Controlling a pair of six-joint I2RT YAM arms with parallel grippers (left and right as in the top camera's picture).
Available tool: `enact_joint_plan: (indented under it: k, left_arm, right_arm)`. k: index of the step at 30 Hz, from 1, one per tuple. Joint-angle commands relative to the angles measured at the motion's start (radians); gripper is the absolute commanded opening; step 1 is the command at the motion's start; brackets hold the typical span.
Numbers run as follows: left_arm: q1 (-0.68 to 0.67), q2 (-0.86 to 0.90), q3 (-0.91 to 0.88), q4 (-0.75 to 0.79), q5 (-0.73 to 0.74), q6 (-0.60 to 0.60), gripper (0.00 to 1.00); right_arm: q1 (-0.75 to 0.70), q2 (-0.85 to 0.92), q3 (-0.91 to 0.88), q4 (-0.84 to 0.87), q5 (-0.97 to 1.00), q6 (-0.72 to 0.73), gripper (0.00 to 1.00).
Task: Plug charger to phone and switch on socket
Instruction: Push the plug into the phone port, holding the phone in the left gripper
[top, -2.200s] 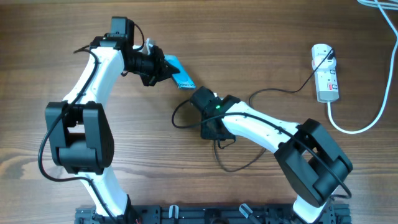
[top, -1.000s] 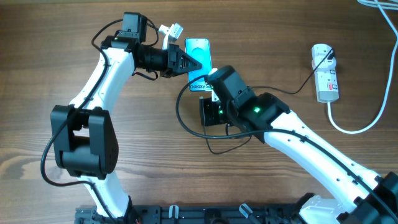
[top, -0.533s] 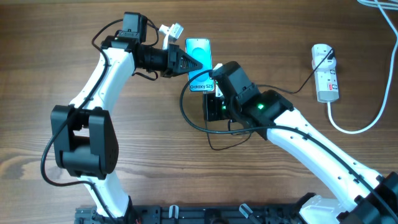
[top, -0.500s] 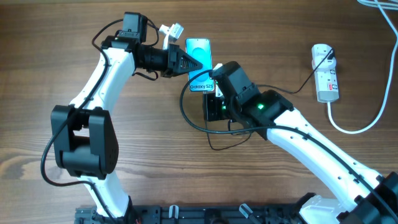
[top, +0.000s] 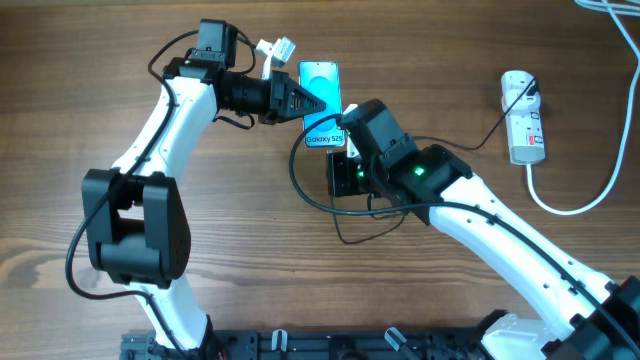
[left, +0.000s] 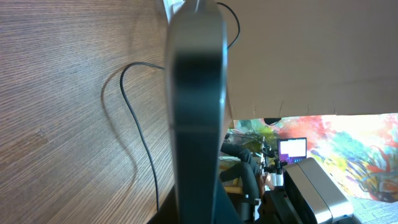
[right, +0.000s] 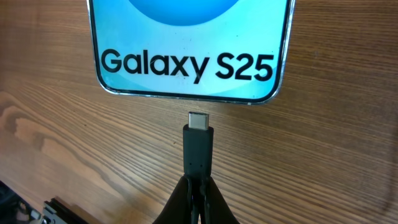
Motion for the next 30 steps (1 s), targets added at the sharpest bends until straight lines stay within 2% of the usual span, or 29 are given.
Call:
enact_joint_plan:
  k: [1,30]
  left_arm:
    - [-0.006,-0.04,0.016,0.004,0.049,0.03,0.04]
    - [-0.006,-0.04,0.016,0.0,0.064,0.023,0.04]
  right_arm:
    - [0.0,0.0,0.024,0.002,-0.021,0.007,0.04]
    - [0.0,0.006,0.024,0.025,-0.028,0.003,0.04]
